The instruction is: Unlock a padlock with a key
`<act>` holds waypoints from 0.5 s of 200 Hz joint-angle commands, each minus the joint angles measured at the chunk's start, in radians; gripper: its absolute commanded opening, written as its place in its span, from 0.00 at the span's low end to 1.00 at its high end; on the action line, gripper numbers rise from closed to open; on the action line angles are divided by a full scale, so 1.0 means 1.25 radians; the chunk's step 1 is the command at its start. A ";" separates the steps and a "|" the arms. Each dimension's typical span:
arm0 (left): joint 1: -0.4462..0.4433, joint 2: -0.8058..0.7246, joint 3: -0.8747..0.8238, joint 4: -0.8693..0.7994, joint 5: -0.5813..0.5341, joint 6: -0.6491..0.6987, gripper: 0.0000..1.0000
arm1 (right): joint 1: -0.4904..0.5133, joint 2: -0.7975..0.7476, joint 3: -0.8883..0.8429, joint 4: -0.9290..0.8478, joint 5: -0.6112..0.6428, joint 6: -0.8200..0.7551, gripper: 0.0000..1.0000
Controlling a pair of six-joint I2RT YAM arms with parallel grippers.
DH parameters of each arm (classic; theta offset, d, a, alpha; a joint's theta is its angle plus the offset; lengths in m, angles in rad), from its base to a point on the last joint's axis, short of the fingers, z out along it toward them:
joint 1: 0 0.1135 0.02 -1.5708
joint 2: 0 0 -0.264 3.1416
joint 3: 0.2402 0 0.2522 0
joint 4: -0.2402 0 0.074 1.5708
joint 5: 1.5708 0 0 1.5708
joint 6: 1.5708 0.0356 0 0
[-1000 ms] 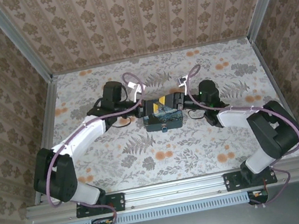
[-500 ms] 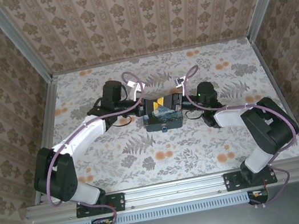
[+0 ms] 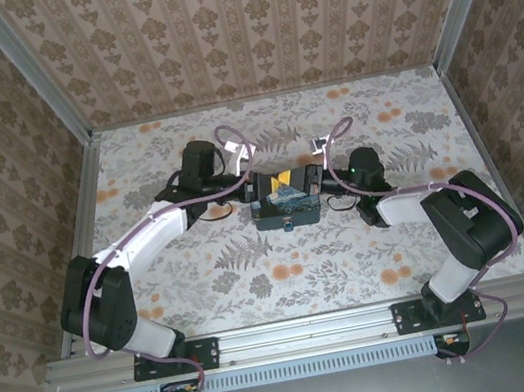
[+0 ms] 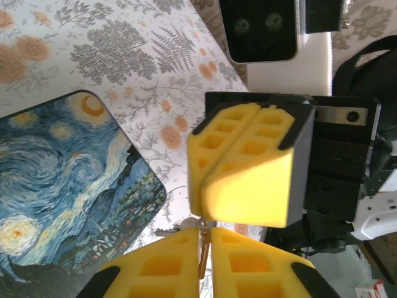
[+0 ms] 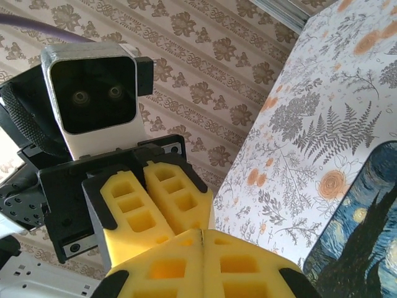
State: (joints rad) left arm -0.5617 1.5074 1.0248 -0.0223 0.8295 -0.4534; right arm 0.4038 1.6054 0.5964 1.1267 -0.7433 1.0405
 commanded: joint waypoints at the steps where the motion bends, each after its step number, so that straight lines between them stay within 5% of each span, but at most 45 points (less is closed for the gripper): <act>1: 0.004 0.003 0.022 0.047 -0.031 -0.023 0.27 | 0.004 -0.015 -0.032 0.027 0.043 0.002 0.00; 19: 0.012 -0.005 0.010 0.073 -0.045 -0.049 0.43 | 0.004 -0.028 -0.049 0.005 0.079 -0.008 0.00; 49: 0.038 -0.037 -0.026 0.119 -0.062 -0.104 0.57 | -0.003 -0.058 -0.069 -0.040 0.129 -0.028 0.00; 100: 0.079 -0.120 -0.104 0.165 -0.122 -0.258 0.67 | -0.005 -0.093 -0.068 -0.088 0.167 -0.046 0.00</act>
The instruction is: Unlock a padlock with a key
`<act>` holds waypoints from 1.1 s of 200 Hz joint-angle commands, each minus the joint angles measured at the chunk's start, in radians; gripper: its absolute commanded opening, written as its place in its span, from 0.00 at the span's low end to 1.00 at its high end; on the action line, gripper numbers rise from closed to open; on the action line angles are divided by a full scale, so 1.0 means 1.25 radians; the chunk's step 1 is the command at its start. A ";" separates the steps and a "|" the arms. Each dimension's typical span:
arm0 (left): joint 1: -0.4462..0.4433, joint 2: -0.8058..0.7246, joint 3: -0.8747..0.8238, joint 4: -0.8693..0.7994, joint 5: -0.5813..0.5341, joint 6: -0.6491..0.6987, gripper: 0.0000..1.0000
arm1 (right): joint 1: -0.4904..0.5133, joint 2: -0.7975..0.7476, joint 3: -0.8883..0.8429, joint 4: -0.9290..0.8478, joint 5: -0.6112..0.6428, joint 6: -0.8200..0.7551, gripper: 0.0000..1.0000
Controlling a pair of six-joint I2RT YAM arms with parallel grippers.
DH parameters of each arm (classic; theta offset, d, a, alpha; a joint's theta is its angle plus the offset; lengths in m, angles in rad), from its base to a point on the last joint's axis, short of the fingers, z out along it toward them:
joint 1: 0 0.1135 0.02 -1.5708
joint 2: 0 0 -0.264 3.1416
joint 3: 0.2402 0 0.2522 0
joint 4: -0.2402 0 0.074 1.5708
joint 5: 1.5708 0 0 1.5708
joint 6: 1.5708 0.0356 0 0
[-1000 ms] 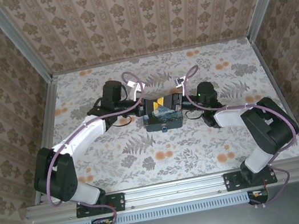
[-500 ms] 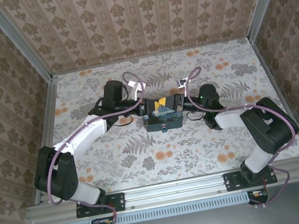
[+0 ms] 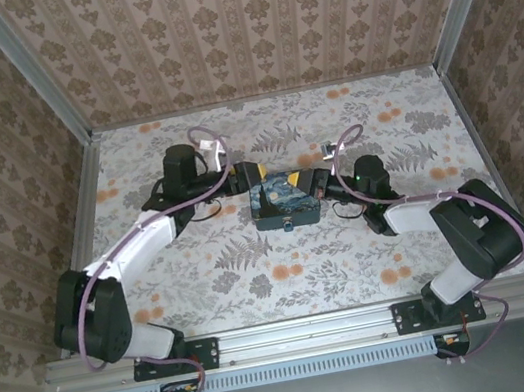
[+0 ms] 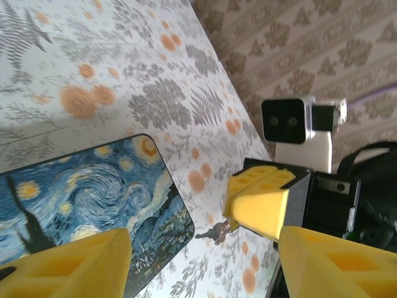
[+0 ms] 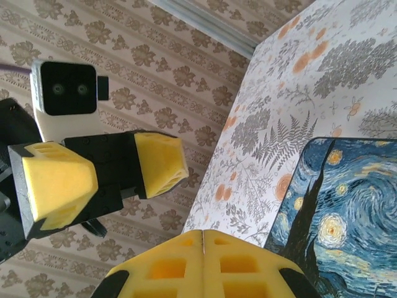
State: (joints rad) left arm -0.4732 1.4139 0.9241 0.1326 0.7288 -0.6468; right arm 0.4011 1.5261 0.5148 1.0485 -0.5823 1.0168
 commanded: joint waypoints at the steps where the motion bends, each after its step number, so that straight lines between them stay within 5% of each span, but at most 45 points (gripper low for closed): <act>1: 0.008 -0.046 -0.023 0.040 -0.043 -0.106 0.67 | -0.003 -0.031 -0.002 -0.027 0.039 -0.027 0.00; 127: -0.110 0.028 -0.037 0.070 -0.177 -0.662 0.70 | 0.199 -0.242 0.063 -0.350 0.465 -0.410 0.00; 220: -0.148 0.017 -0.042 0.105 -0.258 -0.752 0.56 | 0.263 -0.216 0.098 -0.373 0.517 -0.514 0.00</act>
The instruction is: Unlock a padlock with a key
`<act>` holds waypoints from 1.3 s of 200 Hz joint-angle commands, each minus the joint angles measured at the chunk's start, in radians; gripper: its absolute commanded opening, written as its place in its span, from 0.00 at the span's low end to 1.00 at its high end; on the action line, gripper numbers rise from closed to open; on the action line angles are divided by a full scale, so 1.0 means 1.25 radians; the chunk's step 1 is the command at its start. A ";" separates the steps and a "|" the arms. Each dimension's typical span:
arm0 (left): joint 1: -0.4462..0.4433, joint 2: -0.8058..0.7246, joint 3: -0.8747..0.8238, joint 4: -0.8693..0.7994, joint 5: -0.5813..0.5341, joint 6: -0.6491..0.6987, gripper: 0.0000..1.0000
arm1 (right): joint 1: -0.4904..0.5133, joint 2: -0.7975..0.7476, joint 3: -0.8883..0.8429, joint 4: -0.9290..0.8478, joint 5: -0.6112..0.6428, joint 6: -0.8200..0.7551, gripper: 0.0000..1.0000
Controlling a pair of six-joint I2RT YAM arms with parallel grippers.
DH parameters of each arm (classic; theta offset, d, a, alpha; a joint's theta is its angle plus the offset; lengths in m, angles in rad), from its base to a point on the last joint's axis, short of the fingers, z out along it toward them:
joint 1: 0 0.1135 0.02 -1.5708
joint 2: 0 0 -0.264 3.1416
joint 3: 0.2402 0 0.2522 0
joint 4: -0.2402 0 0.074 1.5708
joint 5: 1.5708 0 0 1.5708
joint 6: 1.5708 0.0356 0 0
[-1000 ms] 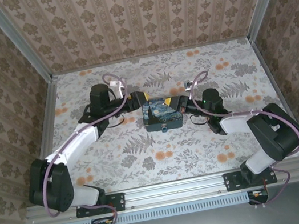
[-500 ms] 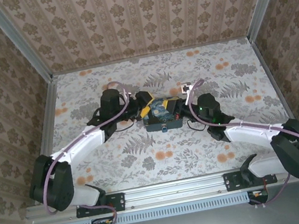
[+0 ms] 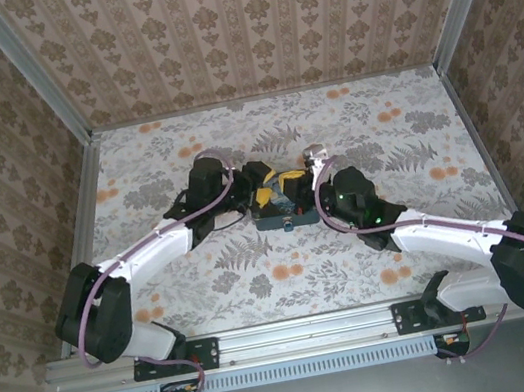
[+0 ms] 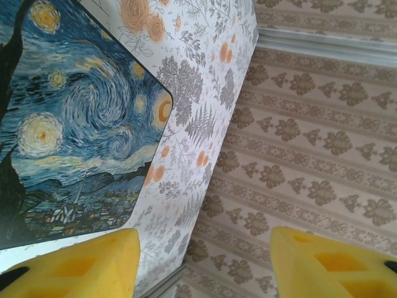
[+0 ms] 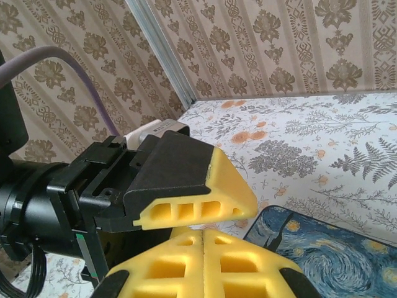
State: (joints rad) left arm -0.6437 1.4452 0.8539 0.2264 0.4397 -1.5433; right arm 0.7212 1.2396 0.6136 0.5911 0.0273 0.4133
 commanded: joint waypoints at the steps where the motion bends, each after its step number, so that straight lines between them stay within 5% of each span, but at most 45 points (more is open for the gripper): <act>1: -0.012 -0.008 0.015 0.030 -0.027 -0.035 0.56 | 0.006 0.014 0.019 -0.007 0.029 -0.031 0.00; 118: -0.034 0.000 0.002 0.070 -0.038 -0.057 0.34 | 0.010 0.061 0.040 -0.003 0.025 -0.037 0.00; 209: -0.033 0.010 -0.009 0.094 -0.036 -0.059 0.00 | 0.019 0.068 0.042 -0.005 0.024 -0.033 0.00; 226: -0.033 0.014 -0.008 0.101 -0.036 -0.054 0.00 | 0.019 0.066 0.043 -0.009 0.022 -0.028 0.00; 260: -0.013 0.017 -0.002 0.089 -0.036 0.031 0.00 | 0.009 0.000 0.022 -0.049 0.041 0.015 0.45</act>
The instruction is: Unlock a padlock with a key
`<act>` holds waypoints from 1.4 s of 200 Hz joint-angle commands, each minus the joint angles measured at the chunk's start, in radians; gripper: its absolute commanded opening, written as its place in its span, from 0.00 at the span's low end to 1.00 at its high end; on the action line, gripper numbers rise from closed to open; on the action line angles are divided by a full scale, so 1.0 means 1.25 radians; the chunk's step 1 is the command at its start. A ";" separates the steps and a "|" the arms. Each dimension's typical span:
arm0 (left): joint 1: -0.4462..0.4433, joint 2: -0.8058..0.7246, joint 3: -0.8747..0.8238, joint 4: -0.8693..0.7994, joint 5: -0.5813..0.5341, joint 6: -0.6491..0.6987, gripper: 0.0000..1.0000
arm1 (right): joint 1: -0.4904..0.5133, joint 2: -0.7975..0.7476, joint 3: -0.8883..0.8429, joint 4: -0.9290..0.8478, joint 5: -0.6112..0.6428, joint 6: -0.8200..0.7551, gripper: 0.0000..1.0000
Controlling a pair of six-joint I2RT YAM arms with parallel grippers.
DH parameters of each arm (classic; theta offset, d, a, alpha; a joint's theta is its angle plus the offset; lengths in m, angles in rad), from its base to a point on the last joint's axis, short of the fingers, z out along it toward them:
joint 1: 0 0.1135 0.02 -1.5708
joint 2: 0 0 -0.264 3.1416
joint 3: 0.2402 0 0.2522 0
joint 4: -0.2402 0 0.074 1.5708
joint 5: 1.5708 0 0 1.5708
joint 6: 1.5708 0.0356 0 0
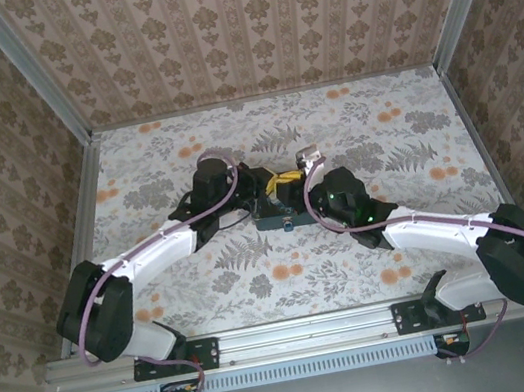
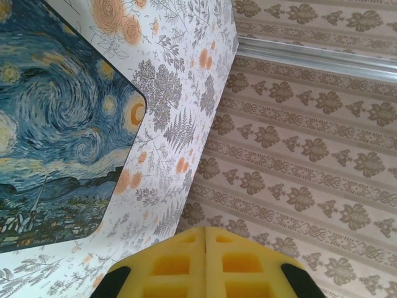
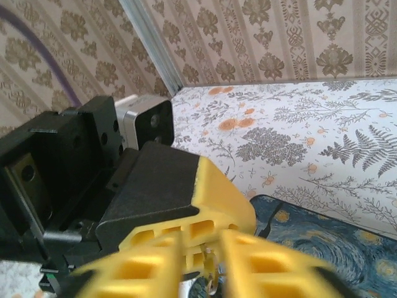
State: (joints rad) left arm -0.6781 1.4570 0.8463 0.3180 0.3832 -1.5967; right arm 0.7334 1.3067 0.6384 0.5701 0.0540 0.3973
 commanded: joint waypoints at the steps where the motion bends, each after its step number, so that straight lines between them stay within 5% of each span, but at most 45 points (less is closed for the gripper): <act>1: 0.015 0.007 0.005 0.015 0.009 0.078 0.00 | -0.002 -0.056 0.001 -0.033 0.019 0.029 0.46; 58: 0.075 -0.032 0.014 -0.005 0.008 0.367 0.00 | -0.098 -0.157 -0.058 -0.059 -0.084 0.264 0.56; 139: 0.070 -0.109 0.005 0.081 0.055 0.821 0.00 | -0.149 0.101 -0.033 0.308 -0.265 0.631 0.57; 221: 0.058 -0.112 -0.025 0.177 0.053 0.773 0.00 | -0.146 0.236 -0.026 0.604 -0.302 0.722 0.48; 280: 0.058 -0.093 -0.055 0.245 0.055 0.711 0.00 | -0.135 0.210 -0.024 0.605 -0.330 0.675 0.40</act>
State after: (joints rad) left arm -0.6010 1.3285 0.7975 0.5415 0.4412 -0.6613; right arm 0.5556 1.5902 0.5884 1.2602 -0.3202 1.2671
